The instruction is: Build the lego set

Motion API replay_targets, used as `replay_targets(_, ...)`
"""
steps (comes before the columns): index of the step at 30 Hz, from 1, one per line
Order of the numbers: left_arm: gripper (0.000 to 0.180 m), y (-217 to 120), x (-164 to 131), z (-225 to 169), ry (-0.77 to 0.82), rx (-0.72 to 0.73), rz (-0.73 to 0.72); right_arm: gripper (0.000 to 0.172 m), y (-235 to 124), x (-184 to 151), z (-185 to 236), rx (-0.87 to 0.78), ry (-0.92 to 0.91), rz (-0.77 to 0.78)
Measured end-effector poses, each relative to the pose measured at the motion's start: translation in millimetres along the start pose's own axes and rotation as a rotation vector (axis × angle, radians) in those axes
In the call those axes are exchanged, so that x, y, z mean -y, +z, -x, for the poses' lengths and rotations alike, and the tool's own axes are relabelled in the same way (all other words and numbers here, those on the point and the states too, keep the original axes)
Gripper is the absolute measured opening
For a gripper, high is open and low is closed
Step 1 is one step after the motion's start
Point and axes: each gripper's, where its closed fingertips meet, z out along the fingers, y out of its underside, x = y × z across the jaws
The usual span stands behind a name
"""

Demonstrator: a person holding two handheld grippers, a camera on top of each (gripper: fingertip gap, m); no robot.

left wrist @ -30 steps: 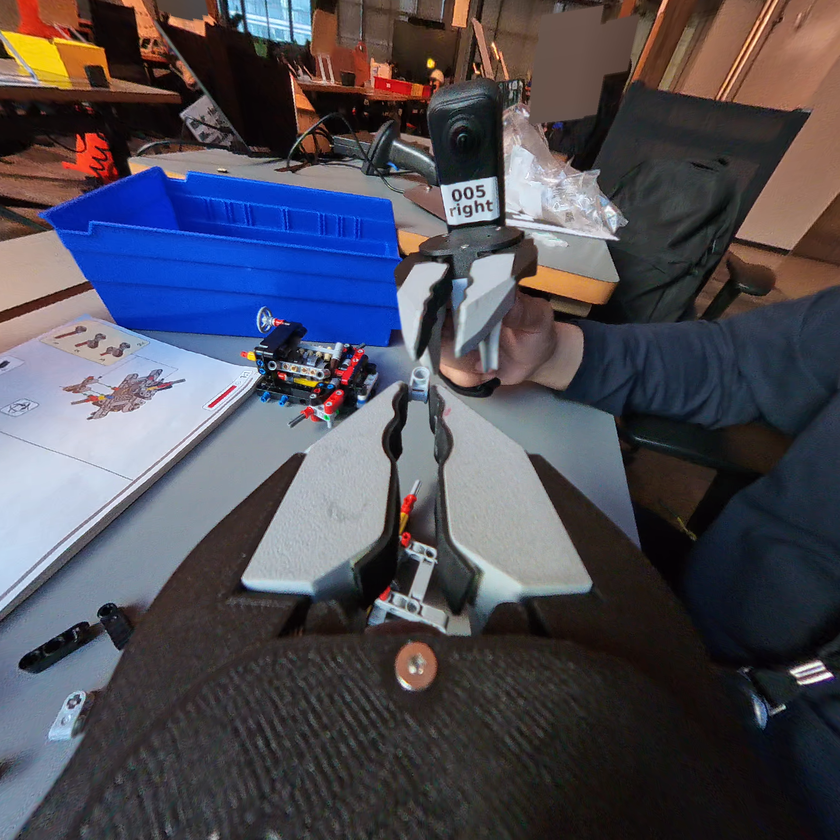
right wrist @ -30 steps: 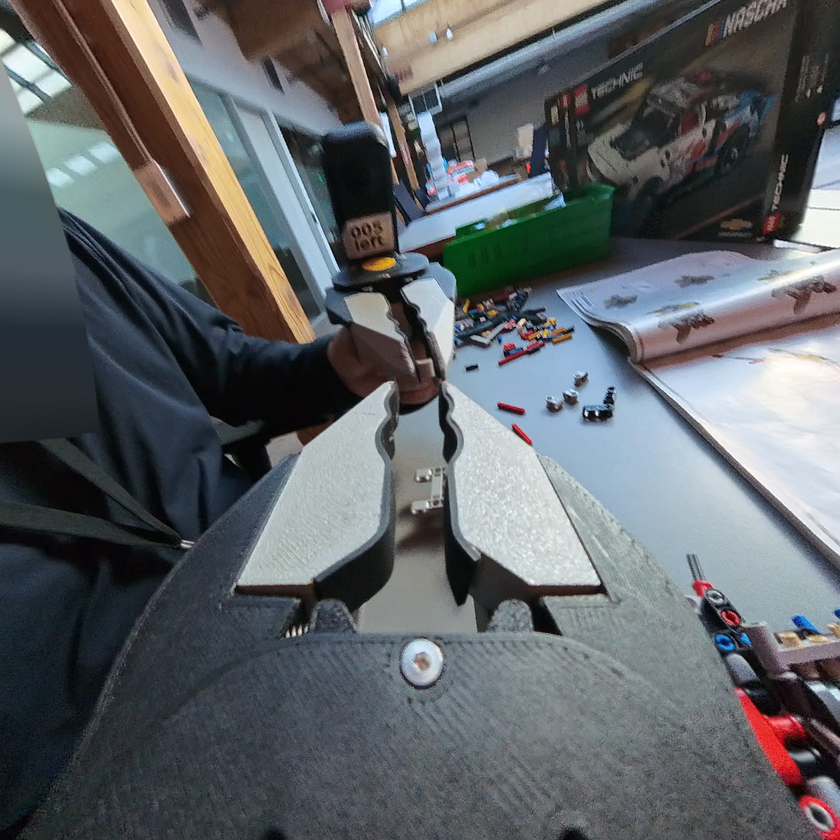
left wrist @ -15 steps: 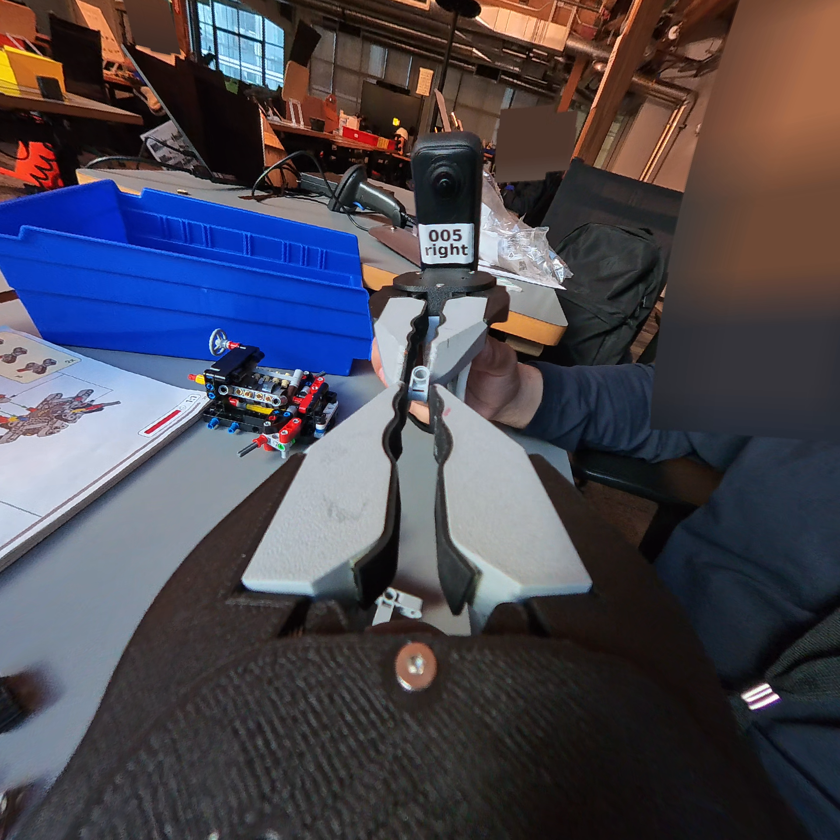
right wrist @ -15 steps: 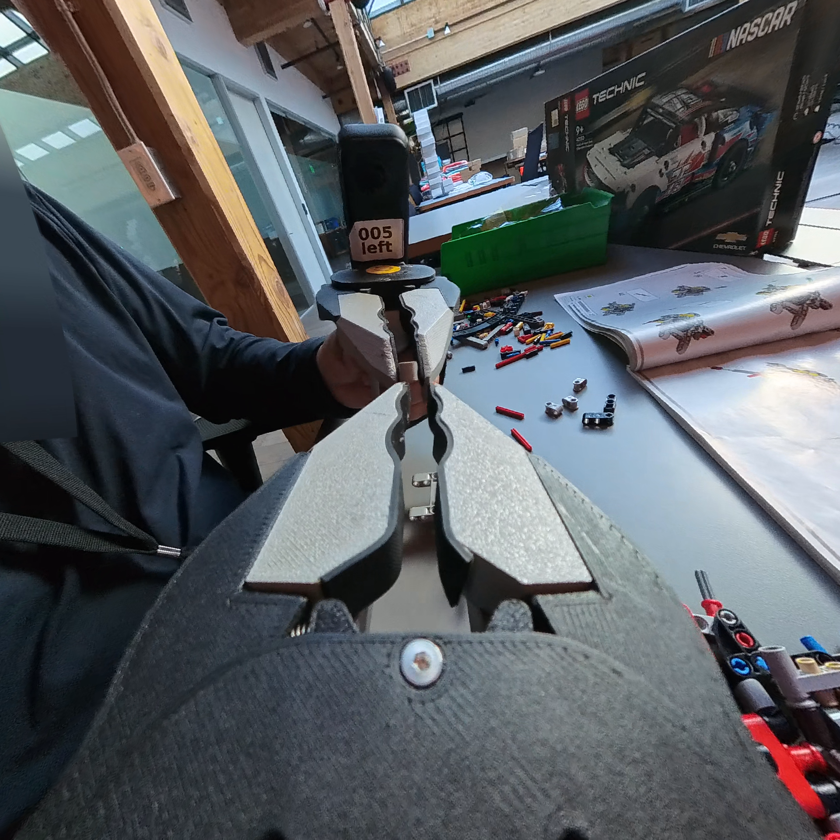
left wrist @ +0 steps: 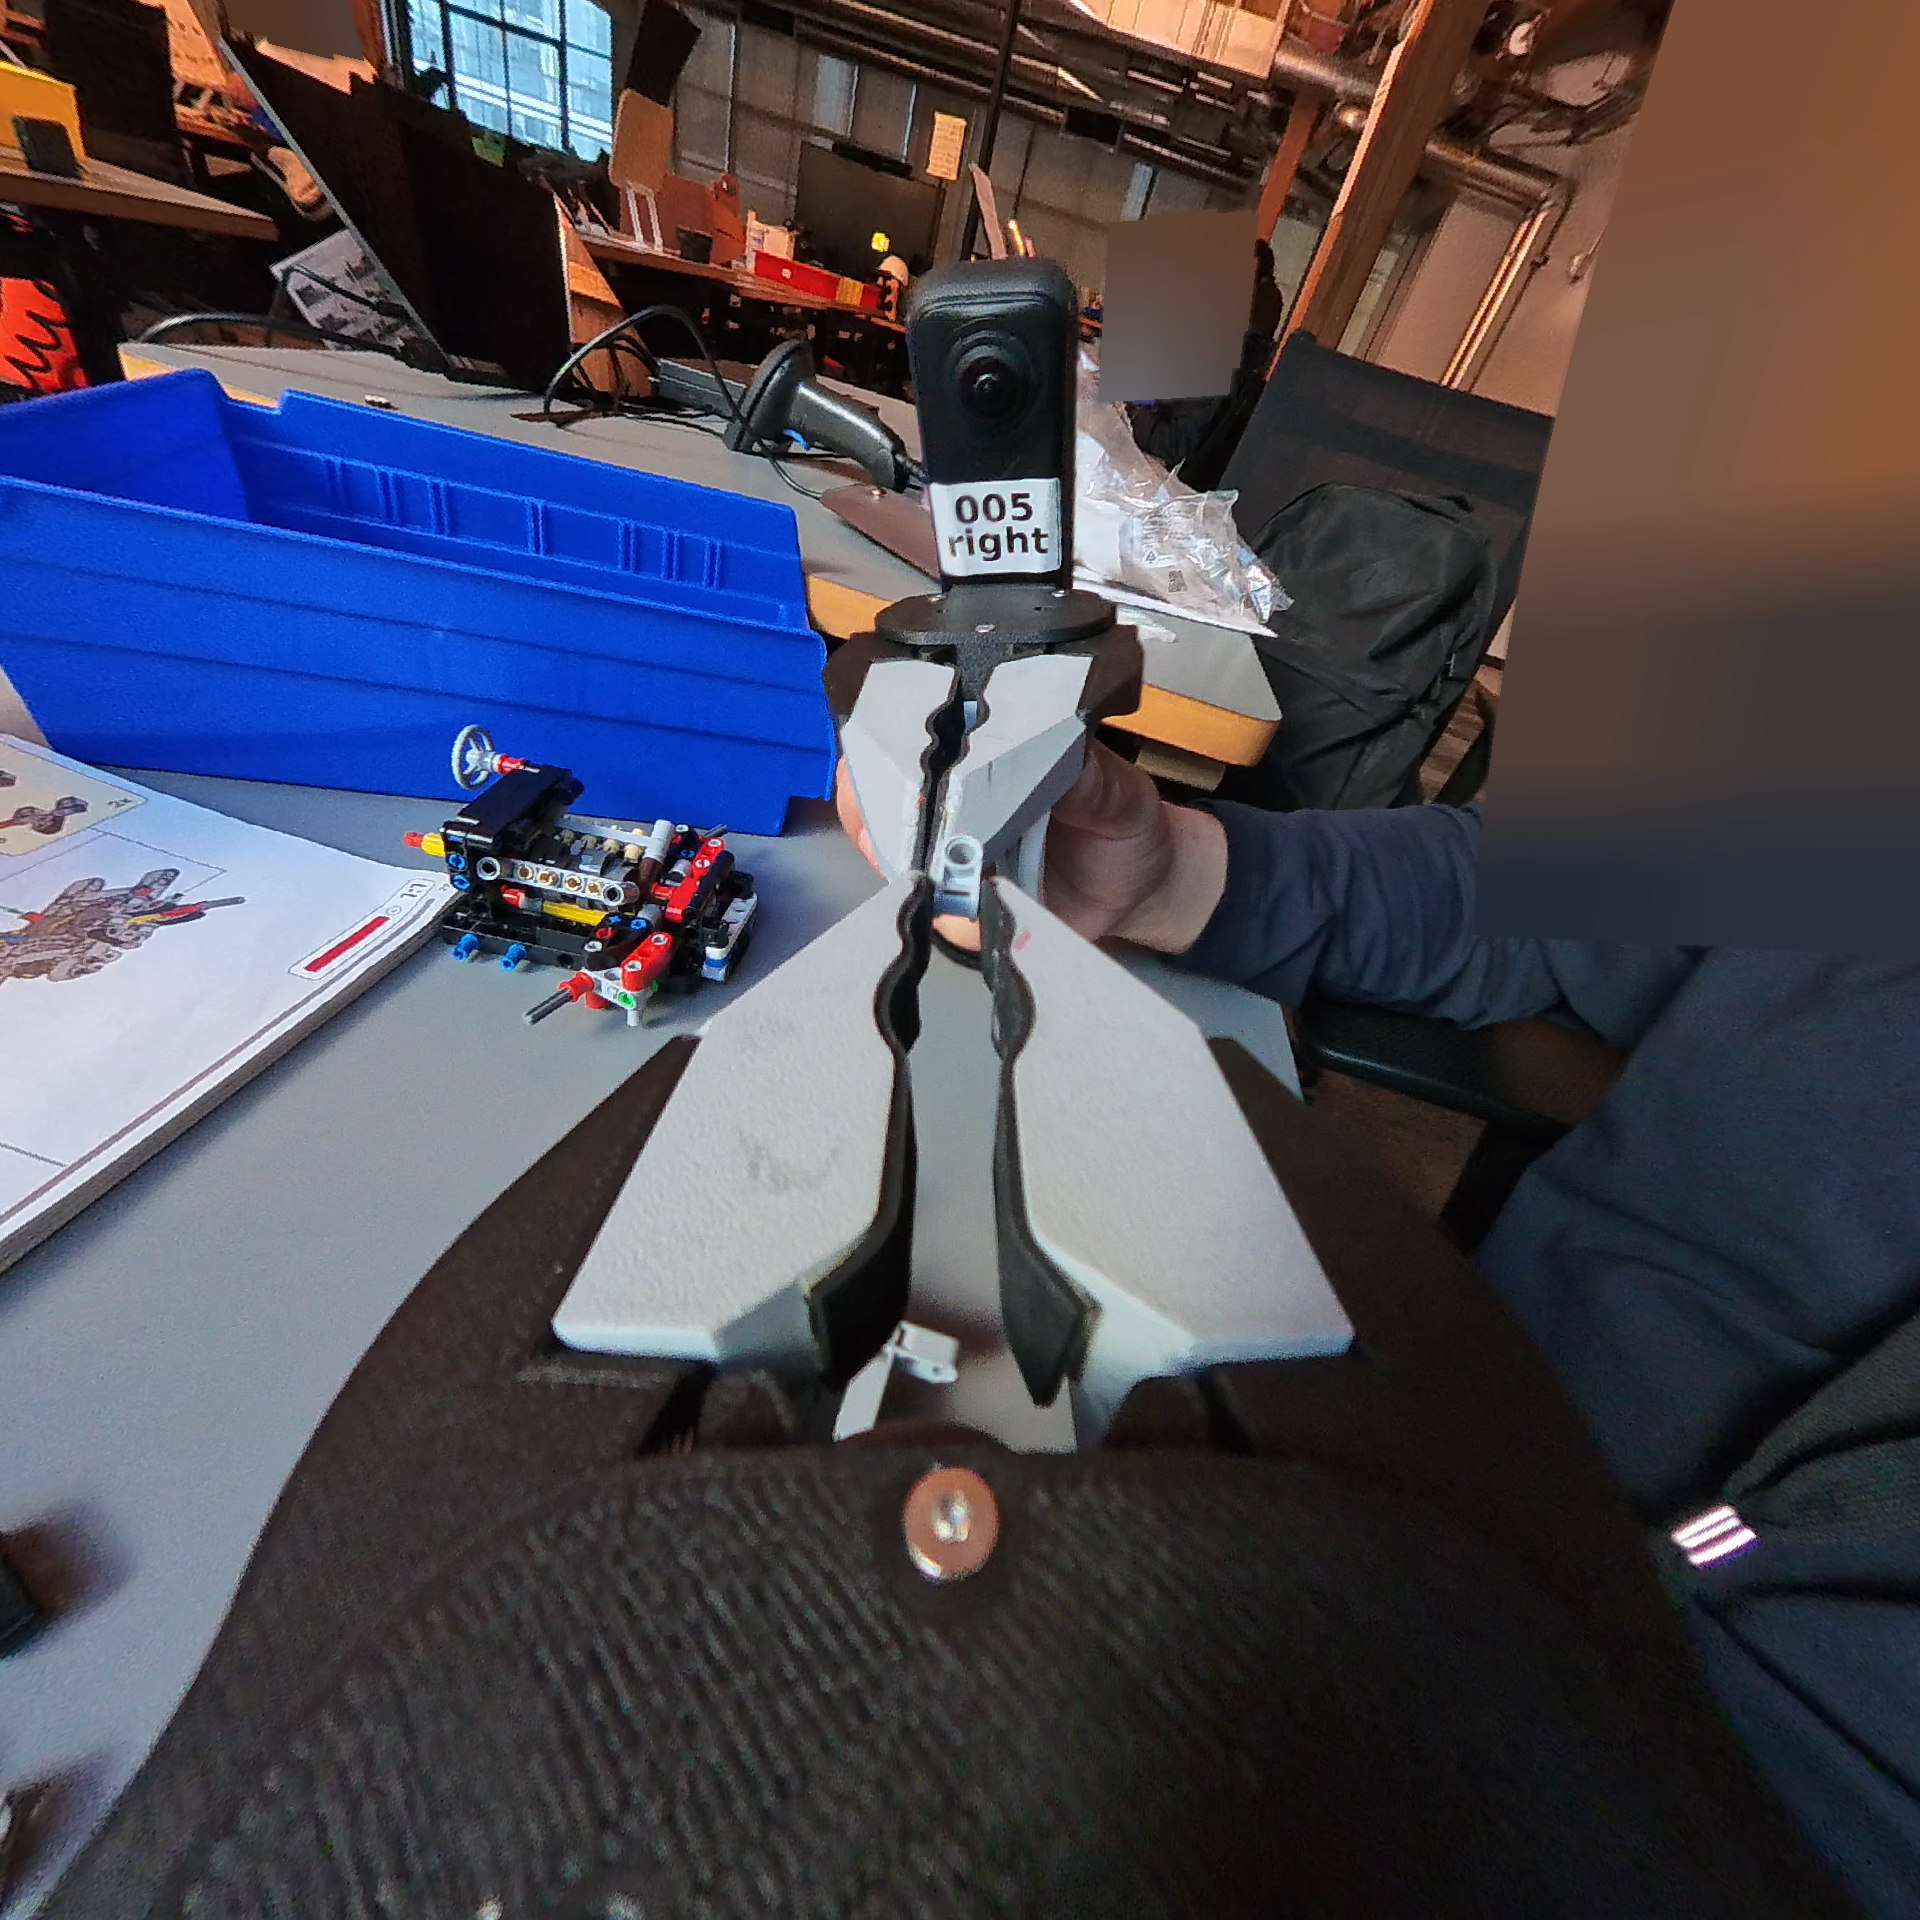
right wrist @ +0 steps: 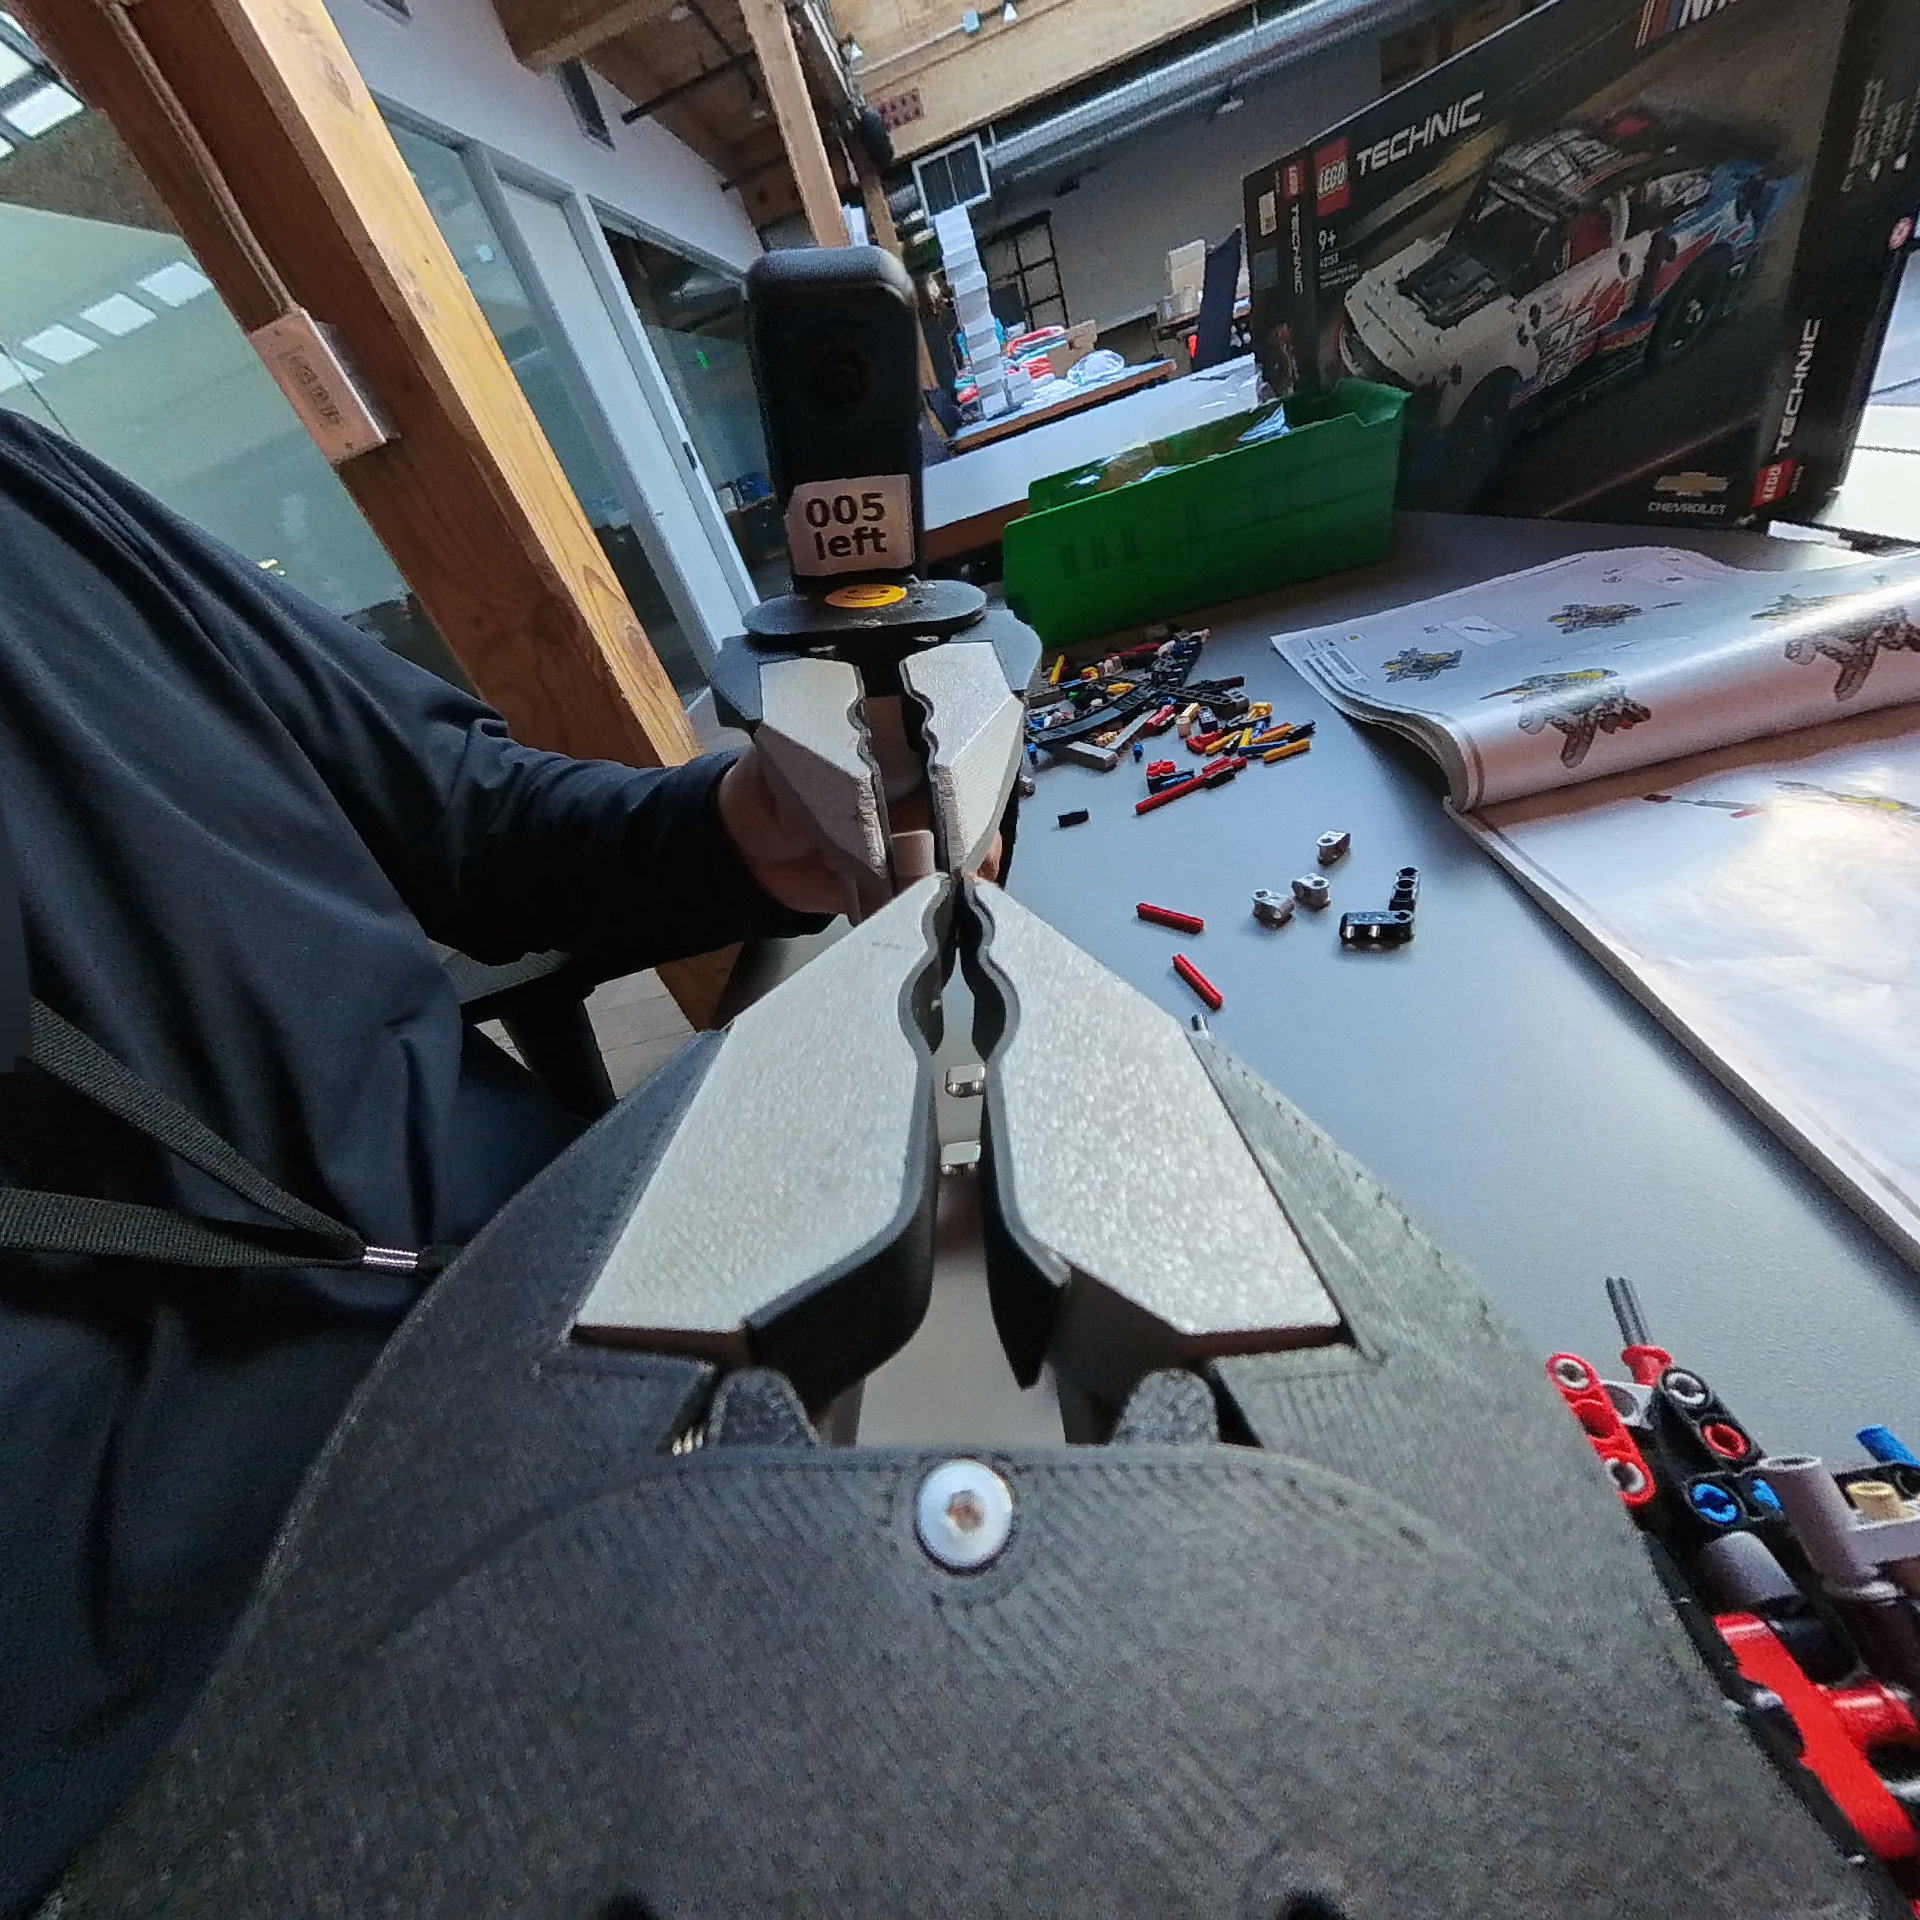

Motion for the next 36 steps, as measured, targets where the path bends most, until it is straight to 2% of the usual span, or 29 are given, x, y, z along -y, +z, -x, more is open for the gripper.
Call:
replay_targets(12, 0.006, -0.6, -6.2, 9.7, 0.237, 0.190, 0.071, 0.000, 3.7, -3.4, -8.2, -0.006, 0.092, 0.002)
replay_targets(15, 0.006, -3.5, -2.8, 14.2, 0.418, 0.300, 0.093, 0.000, 4.3, -3.7, -6.7, 0.054, 0.184, -0.011)
replay_targets(19, 0.006, -1.3, -3.0, 13.6, 0.629, 0.386, 0.168, 0.013, -1.0, 6.9, -0.6, 0.141, 0.253, -0.077)
replay_targets(23, 0.005, 2.7, -2.9, 15.1, 0.651, 0.417, 0.168, 0.013, 2.0, -0.3, -4.0, 0.114, 0.257, -0.038)
replay_targets(25, 0.006, 3.2, -4.1, 18.7, 0.646, 0.434, 0.175, 0.007, 2.9, -0.7, -4.0, 0.110, 0.259, -0.036)
replay_targets(28, 0.006, 5.5, -8.0, 21.4, 0.658, 0.446, 0.197, 0.006, 1.5, -2.4, -7.3, 0.072, 0.235, -0.020)
replay_targets(30, 0.006, 9.1, -12.2, 22.5, 0.634, 0.436, 0.224, 0.005, -2.4, -6.4, -11.0, 0.015, 0.213, 0.007)
replay_targets(32, 0.012, 12.9, -29.0, 23.4, 0.544, 0.377, 0.325, 0.004, -14.2, -15.1, -21.9, -0.140, 0.158, 0.076)
replay_targets(34, 0.018, 9.4, -44.1, 24.1, 0.466, 0.329, 0.407, 0.004, -36.2, -32.0, -32.7, -0.337, 0.043, 0.265)
replay_targets(36, 0.020, -2.0, -52.8, 30.0, 0.430, 0.331, 0.458, 0.004, -63.3, -54.3, -42.7, -0.533, -0.081, 0.527)
